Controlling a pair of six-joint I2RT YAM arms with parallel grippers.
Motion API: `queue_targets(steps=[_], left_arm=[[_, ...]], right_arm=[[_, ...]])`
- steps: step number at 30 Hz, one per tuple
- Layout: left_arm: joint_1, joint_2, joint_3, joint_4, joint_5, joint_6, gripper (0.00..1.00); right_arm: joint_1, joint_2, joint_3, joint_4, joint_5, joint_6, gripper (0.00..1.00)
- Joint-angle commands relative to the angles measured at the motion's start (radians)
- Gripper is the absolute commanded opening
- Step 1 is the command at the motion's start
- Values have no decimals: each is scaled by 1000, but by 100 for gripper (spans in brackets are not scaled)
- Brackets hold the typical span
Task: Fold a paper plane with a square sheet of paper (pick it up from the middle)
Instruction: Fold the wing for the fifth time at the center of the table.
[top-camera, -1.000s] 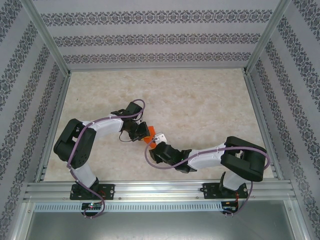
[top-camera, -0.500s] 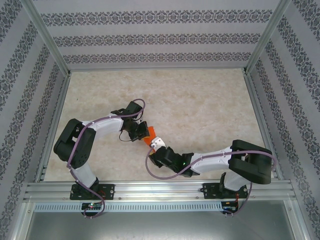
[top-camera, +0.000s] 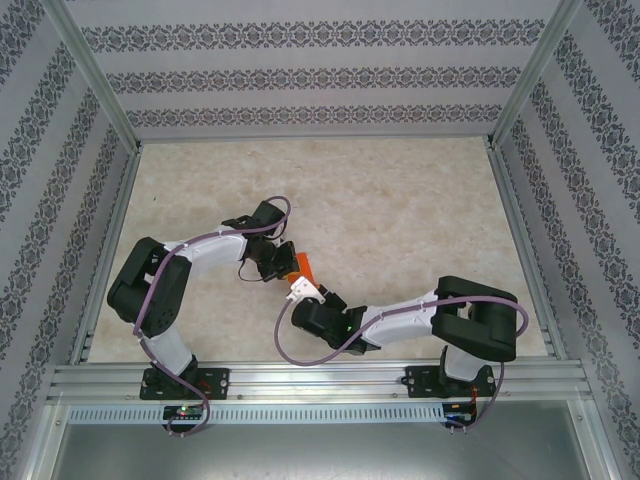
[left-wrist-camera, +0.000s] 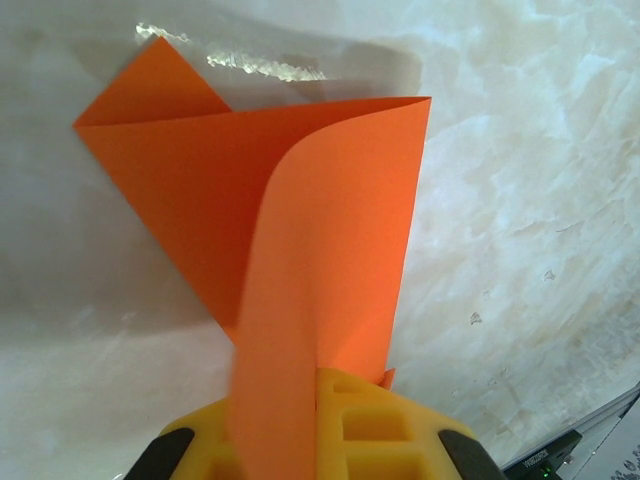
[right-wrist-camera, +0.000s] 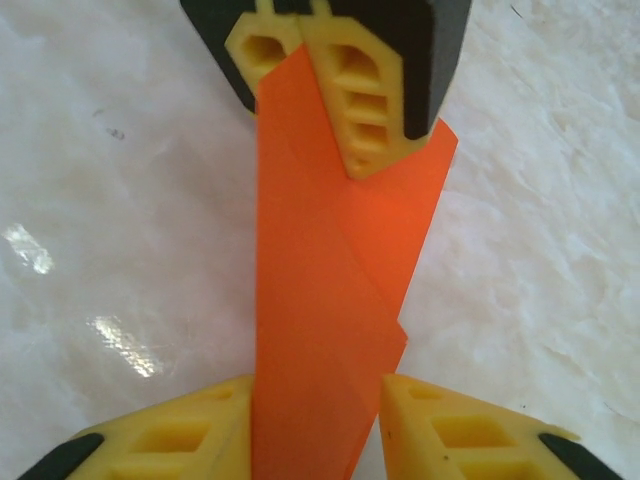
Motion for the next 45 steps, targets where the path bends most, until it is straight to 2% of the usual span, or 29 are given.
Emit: queue_targets(steps=[1, 6, 15, 20, 22, 24, 25, 30, 33, 40, 45], left_arm=[[-6, 5, 37, -36, -2, 16, 0], [-7, 9, 33, -36, 1, 17, 0], [-6, 8, 43, -46, -2, 25, 1], [-5, -18, 66, -90, -39, 57, 16], [-1, -44, 75, -113, -70, 70, 34], [11, -73, 83, -139, -102, 86, 42], [22, -89, 90, -158, -123, 99, 51], [74, -168, 102, -193, -160, 154, 68], [81, -207, 90, -189, -172, 162, 70], [81, -250, 0, -63, -85, 118, 71], [80, -255, -34, 9, -13, 128, 70]], right_arm=[[8, 24, 27, -13, 42, -29, 33], [12, 43, 33, -20, 51, -25, 25], [17, 64, 46, -31, 60, 5, 4], [16, 53, 39, -11, 15, 68, 0], [10, 44, 31, 10, -26, 104, 0], [0, 37, 23, 33, -61, 146, 0], [-9, 33, 17, 49, -89, 167, 0], [-68, 15, -25, 162, -243, 286, 0], [-107, 4, -66, 259, -325, 359, 0], [-186, 8, -162, 474, -491, 533, 0], [-229, 34, -169, 519, -597, 627, 0]])
